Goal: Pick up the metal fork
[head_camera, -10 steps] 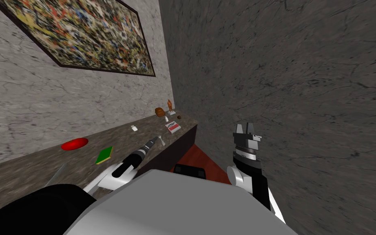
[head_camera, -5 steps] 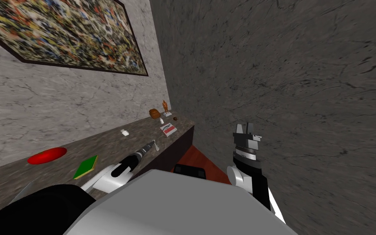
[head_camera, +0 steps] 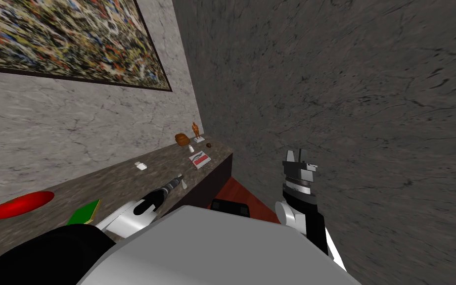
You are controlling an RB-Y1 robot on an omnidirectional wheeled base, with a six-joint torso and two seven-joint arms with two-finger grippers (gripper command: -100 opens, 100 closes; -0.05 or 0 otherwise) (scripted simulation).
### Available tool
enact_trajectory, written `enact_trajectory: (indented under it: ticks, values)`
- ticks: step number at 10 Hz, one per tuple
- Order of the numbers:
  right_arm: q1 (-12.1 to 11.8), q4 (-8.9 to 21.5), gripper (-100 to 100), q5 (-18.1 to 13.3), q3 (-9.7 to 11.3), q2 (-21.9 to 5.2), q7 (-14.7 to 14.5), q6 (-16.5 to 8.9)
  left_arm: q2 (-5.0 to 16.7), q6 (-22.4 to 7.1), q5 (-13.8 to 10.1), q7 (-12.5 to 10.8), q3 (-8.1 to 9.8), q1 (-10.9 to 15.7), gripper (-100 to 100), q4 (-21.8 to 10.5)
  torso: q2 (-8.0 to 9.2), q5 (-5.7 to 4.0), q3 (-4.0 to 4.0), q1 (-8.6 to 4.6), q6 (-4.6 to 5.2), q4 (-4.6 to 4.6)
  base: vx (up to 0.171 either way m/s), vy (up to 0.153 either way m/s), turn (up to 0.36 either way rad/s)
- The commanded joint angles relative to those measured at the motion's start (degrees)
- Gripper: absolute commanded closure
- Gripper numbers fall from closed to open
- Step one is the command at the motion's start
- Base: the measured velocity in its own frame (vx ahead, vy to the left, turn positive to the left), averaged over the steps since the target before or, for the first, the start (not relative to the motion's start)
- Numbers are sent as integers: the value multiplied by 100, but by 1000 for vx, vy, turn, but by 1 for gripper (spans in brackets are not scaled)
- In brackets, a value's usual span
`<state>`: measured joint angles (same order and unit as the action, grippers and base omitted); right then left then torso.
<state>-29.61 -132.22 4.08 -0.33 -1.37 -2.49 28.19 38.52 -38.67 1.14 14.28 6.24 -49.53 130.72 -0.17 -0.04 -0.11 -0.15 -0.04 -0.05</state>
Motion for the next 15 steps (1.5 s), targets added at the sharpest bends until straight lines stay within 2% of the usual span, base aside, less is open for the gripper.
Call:
enact_trajectory:
  ticks: [1, 4, 5, 10, 11, 12, 13, 15]
  values:
    - [0, 0, 0, 0, 0, 0, 0, 0, 128, -247, 11, 21, 7, -58, -100, -24, 0, 0, 0, 0, 0, 0, 64, -21, -90]
    - [0, 0, 0, 0, 0, 0, 0, 0, 417, -708, 27, 64, 33, -208, -100, -61, 0, -1, 0, -5, 0, 0, 78, -33, -109]
    - [0, 0, 0, 0, 0, 0, 0, 0, 417, -718, 27, 64, 33, -208, -100, -61, -8, -1, -4, -5, 1, -1, 65, -18, -23]
    - [0, 0, 0, 0, 0, 0, 0, 0, 693, -1175, 42, 107, 59, -358, -100, -79, 12, 0, 7, 0, -1, 3, 40, -13, -58]
    - [0, 0, 0, 0, 0, 0, 0, 0, 666, -1096, 43, 100, 63, -362, -100, -83, 13, 0, 8, 2, 0, 3, 16, -2, -8]
    - [0, 0, 0, 0, 0, 0, 0, 0, 672, -1120, 40, 102, 65, -362, 0, -80, 20, 1, 11, 4, -2, 4, 0, 0, 0]
    - [1, 0, 0, 0, 0, 0, 0, 0, 626, -1018, 59, 111, 28, -268, -100, -287, 25, 1, 14, 5, -2, 6, 12, 7, -51]
    - [1, 0, 0, 0, 0, 0, 0, 0, 580, -918, 77, 120, -8, -175, -100, -494, 22, 3, 13, 13, -1, 5, 18, 18, -48]
